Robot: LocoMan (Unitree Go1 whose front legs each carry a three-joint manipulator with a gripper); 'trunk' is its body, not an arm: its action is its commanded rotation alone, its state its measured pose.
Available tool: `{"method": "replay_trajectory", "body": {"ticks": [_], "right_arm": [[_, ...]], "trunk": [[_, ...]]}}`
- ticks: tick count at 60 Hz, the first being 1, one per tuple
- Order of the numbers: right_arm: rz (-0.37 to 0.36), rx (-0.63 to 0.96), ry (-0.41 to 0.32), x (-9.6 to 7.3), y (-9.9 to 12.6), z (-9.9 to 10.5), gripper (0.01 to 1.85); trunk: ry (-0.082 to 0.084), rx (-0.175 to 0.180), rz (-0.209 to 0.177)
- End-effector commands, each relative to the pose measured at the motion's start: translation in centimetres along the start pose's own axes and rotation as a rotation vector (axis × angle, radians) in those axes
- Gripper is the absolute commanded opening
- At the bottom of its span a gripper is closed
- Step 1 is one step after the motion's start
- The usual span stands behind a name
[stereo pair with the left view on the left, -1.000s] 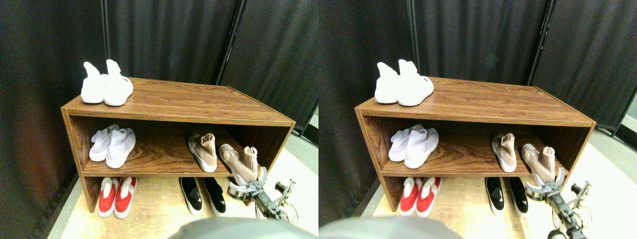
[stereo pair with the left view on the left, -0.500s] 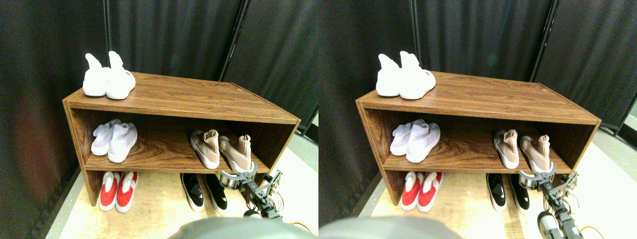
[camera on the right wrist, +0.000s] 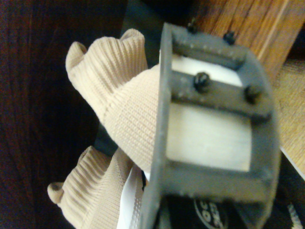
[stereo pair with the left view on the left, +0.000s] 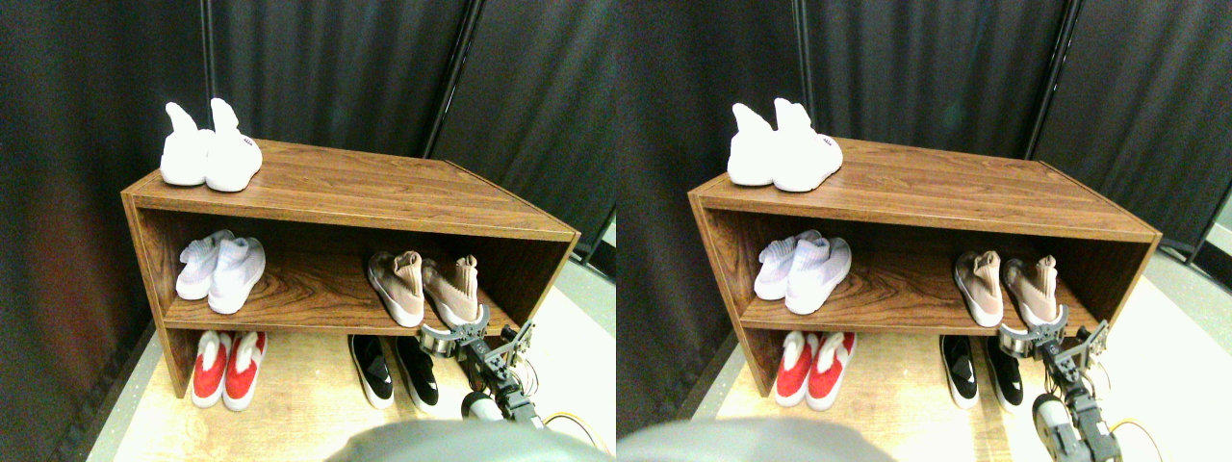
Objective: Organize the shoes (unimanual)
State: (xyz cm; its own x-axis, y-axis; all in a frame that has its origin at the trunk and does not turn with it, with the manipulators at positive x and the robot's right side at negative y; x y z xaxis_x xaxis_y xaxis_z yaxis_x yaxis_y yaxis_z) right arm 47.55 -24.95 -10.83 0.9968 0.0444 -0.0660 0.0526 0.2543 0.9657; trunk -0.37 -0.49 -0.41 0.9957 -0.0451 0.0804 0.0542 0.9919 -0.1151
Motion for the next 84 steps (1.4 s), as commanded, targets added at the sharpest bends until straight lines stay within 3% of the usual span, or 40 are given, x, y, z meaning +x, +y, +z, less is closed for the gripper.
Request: {"method": "replay_trajectory", "body": {"ticks": [1, 17, 26, 39, 49, 57, 60, 62, 65, 67, 84], "right_arm": [[0.021, 0.016, -0.008, 0.1, 0.5, 0.0, 1.31], [0.051, 0.036, -0.007, -1.4, 0.9, 0.0, 1.27], [0.085, 0.005, 0.023, -2.9, 1.1, 0.6, 1.34], [0.117, -0.029, 0.004, -5.8, 1.6, 1.9, 1.32], [0.144, -0.032, -0.022, -7.9, 2.3, 3.0, 1.18], [0.199, -0.056, -0.086, -9.4, 2.9, 3.9, 0.9], [0.211, -0.072, -0.122, -9.8, 3.2, 4.5, 0.61], [0.212, -0.07, -0.131, -9.8, 3.3, 4.5, 0.55], [0.243, -0.072, -0.14, -9.7, 3.7, 4.9, 0.14], [0.256, -0.118, -0.166, -9.6, 3.8, 5.2, 0.06], [0.318, -0.12, -0.197, -7.3, 4.4, 7.7, 0.06]], "trunk": [[0.019, -0.025, 0.008], [0.021, -0.019, -0.003], [0.021, -0.019, -0.003], [0.022, -0.013, -0.015], [0.02, -0.006, -0.025], [0.016, -0.002, -0.03], [0.015, 0.001, -0.034], [0.013, 0.001, -0.034], [0.012, 0.002, -0.035], [0.011, 0.003, -0.035], [0.004, 0.01, -0.035]]}}
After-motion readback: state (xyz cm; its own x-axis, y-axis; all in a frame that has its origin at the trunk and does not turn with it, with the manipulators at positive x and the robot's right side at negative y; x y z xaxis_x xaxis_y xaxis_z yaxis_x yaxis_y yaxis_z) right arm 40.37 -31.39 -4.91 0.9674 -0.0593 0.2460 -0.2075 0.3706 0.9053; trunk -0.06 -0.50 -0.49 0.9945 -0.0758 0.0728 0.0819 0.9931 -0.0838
